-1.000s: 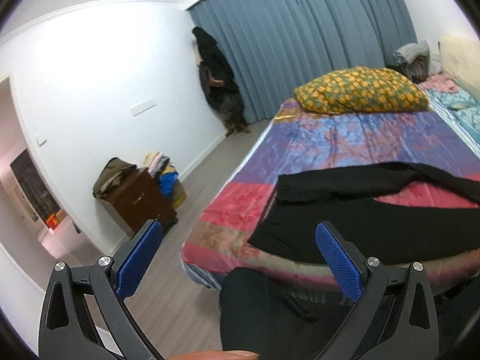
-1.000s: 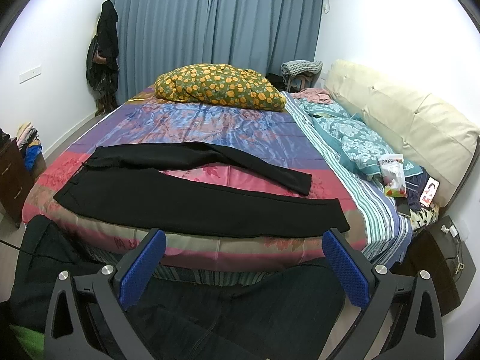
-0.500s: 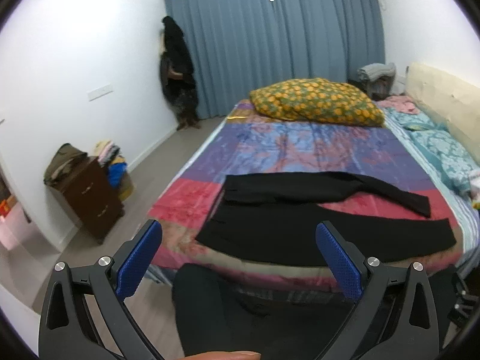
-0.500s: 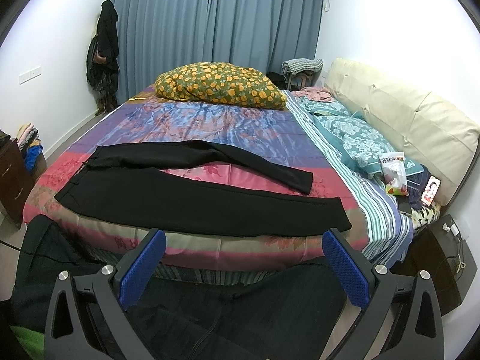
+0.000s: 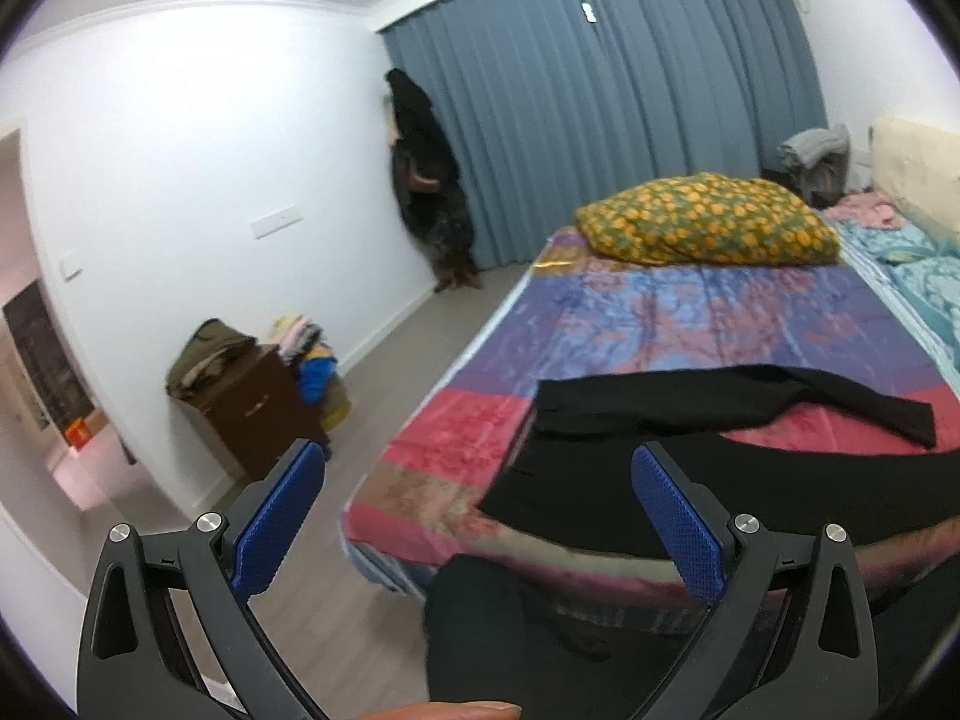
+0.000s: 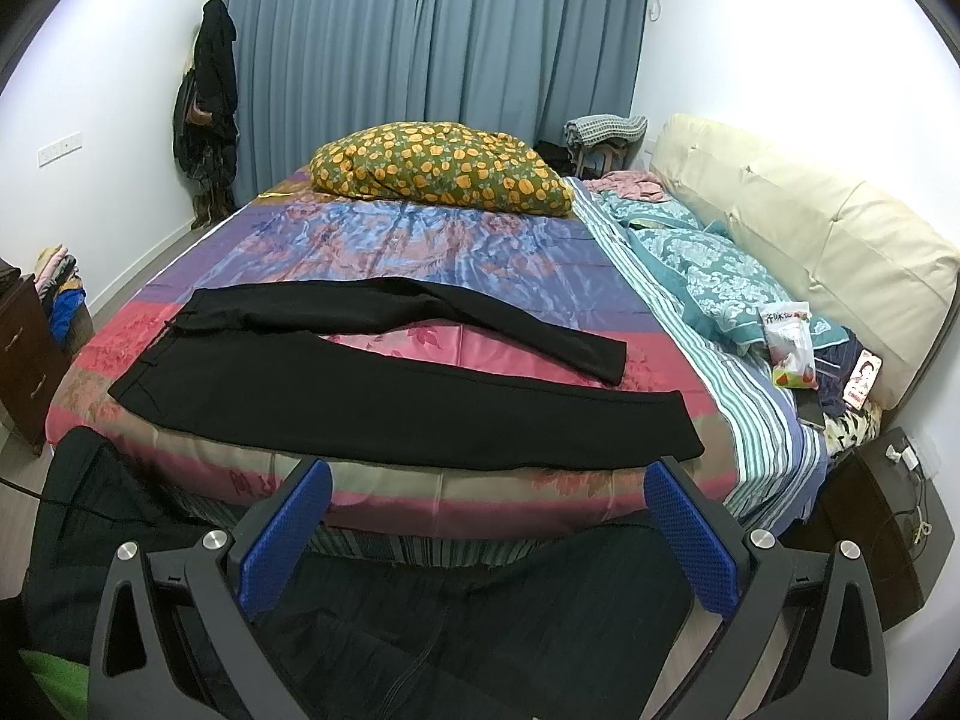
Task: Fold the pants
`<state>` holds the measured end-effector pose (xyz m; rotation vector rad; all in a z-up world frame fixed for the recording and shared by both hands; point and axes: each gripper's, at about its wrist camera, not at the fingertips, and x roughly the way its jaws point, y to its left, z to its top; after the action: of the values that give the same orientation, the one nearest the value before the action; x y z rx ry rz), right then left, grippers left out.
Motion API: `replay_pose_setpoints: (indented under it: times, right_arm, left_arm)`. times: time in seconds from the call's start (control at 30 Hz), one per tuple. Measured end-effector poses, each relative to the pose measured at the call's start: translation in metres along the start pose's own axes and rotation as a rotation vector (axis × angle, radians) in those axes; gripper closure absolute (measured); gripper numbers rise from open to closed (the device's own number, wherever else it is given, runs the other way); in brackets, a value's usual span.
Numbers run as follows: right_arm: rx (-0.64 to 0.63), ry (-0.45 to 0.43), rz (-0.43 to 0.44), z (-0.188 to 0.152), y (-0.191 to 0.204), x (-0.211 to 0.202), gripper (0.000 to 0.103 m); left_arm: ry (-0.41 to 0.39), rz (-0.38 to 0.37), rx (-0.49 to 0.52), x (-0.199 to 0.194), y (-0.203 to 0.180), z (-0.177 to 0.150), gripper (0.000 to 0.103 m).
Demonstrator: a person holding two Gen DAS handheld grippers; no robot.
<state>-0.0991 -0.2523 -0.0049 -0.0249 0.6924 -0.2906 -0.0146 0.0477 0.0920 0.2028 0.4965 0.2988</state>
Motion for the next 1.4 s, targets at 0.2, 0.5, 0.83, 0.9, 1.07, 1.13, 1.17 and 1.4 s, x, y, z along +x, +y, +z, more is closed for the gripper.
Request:
replay_pose_setpoints:
  times: [0.2,0.5,0.83,0.9,1.07,1.13,1.17,1.4]
  right_arm:
    - [0.000,0.002,0.000,-0.001,0.001,0.000,0.000]
    - [-0.001,0.003,0.000,-0.001,0.002,0.000,0.000]
    - [0.000,0.004,-0.001,0.000,0.002,0.000,0.000]
    - [0.000,0.004,-0.001,0.000,0.001,0.000,0.000]
    - [0.001,0.004,-0.002,-0.003,0.003,0.002,0.000]
    - [0.000,0.003,-0.003,-0.005,0.004,0.002,0.000]
    - [0.000,0.003,-0.002,-0.006,0.004,0.002,0.000]
    - [0.006,0.009,-0.002,-0.006,0.004,0.002,0.000]
  left_arm:
    - [0.015,0.048,-0.090,0.012,0.026,0.004,0.001]
    - [-0.002,0.133,-0.160,0.019,0.054,0.008,0.001]
    - [-0.015,0.158,-0.155,0.018,0.057,0.007,0.001]
    - [-0.014,0.156,-0.146,0.018,0.055,0.007,0.001]
    - [-0.018,0.138,-0.101,0.014,0.041,0.006,0.001]
    - [-0.030,0.141,-0.086,0.012,0.037,0.008,0.001]
    - [-0.035,0.145,-0.086,0.011,0.037,0.009,0.001]
    - [-0.093,0.191,-0.138,0.006,0.056,0.030,0.001]
